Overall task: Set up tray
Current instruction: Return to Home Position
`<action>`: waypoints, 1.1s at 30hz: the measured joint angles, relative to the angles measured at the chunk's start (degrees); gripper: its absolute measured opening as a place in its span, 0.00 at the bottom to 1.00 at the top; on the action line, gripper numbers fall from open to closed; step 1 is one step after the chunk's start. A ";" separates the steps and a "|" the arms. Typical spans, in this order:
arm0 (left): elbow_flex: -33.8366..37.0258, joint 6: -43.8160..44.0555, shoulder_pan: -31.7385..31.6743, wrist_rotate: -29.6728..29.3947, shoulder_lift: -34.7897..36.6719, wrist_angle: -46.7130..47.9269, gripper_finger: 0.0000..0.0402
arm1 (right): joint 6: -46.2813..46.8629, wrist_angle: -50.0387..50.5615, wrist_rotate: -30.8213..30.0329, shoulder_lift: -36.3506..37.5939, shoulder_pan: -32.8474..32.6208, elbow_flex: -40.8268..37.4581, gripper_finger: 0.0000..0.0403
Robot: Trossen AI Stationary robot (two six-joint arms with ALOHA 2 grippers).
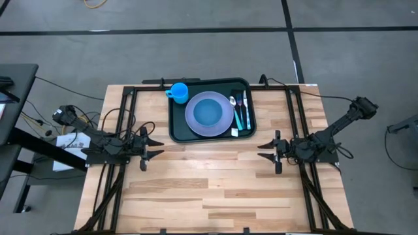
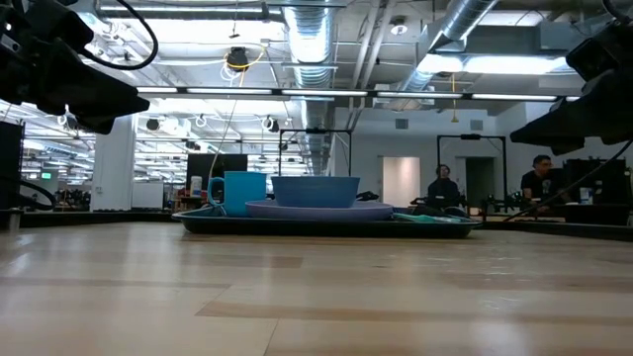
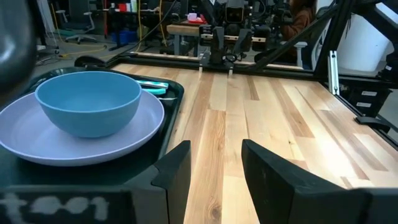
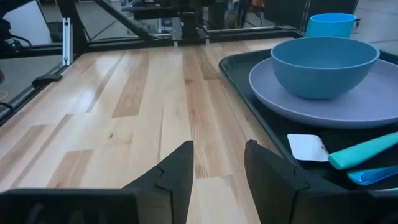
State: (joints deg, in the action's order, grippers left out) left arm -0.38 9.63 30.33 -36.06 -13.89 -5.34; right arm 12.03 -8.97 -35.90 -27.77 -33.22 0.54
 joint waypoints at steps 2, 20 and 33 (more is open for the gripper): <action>0.00 -0.51 0.00 0.01 0.00 0.00 0.33 | 0.00 0.00 0.00 0.00 0.01 0.00 0.33; 0.00 -0.79 0.00 0.05 0.00 0.02 0.33 | 0.00 0.00 0.00 0.00 -0.01 0.00 0.33; 0.00 -0.79 0.00 0.07 0.00 0.02 0.33 | 0.02 0.00 0.02 0.00 -0.01 0.00 0.33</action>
State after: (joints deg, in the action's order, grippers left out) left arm -0.38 8.84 30.33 -35.99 -13.89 -5.32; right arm 12.05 -8.97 -35.88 -27.77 -33.23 0.54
